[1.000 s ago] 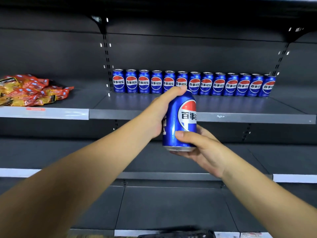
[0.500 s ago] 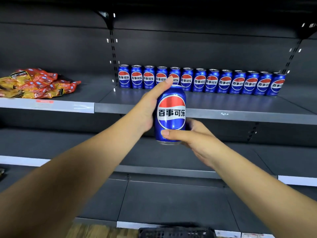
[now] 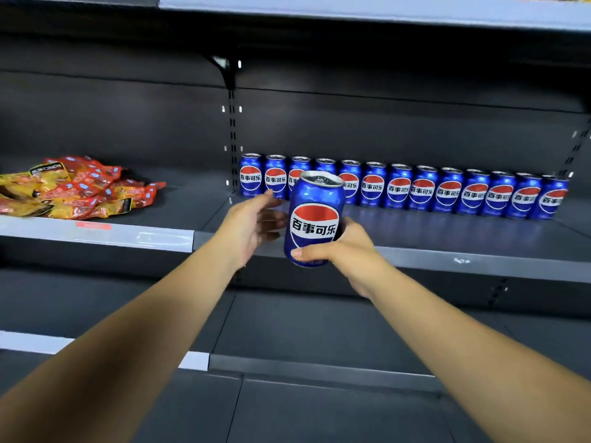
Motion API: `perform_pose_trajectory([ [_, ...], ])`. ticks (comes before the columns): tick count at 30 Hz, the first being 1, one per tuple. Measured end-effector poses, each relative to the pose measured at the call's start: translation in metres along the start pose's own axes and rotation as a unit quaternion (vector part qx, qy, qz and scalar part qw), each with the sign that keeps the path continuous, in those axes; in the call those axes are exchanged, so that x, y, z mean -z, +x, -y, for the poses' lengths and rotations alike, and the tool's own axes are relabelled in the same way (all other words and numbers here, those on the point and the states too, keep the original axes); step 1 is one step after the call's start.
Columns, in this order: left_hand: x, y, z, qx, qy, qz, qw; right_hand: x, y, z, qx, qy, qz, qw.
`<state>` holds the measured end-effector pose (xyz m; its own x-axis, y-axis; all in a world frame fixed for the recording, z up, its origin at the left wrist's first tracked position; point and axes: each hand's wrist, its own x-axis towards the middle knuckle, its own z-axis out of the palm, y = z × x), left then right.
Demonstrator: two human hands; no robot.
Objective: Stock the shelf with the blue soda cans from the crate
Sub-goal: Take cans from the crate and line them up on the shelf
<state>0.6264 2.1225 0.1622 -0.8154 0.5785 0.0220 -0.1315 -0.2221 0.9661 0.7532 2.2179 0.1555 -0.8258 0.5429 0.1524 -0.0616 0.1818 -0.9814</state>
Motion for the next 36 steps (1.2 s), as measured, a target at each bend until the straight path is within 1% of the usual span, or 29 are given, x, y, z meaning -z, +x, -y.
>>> perform_pose_trajectory([
  [4, 0.031, 0.041, -0.003, -0.058, 0.146, 0.017, 0.987, -0.020, 0.051, -0.002, 0.005, -0.024, -0.003, 1.000],
  [7, 0.053, 0.073, -0.006, -0.071, 0.192, 0.024, 0.979, -0.037, 0.088, -0.010, 0.003, -0.028, -0.028, 0.999],
  [11, 0.079, 0.116, -0.005, -0.056, 0.228, 0.025, 0.972, -0.054, 0.130, -0.027, -0.006, -0.041, -0.049, 0.998],
  [18, 0.106, 0.172, -0.003, -0.047, 0.231, 0.010, 0.972, -0.076, 0.183, -0.049, -0.026, -0.052, -0.049, 0.997],
  [21, 0.111, 0.192, 0.003, -0.040, 0.233, 0.009, 0.972, -0.086, 0.199, -0.058, -0.042, -0.062, -0.038, 0.996],
  [28, 0.116, 0.223, 0.012, -0.032, 0.239, 0.010, 0.970, -0.099, 0.232, -0.068, -0.051, -0.054, -0.048, 0.996],
  [33, 0.121, 0.243, 0.027, -0.055, 0.249, -0.014, 0.967, -0.111, 0.256, -0.076, -0.047, -0.058, -0.025, 0.997],
  [36, 0.123, 0.246, 0.028, -0.066, 0.247, -0.003, 0.967, -0.116, 0.269, -0.080, -0.044, -0.071, -0.031, 0.996],
])
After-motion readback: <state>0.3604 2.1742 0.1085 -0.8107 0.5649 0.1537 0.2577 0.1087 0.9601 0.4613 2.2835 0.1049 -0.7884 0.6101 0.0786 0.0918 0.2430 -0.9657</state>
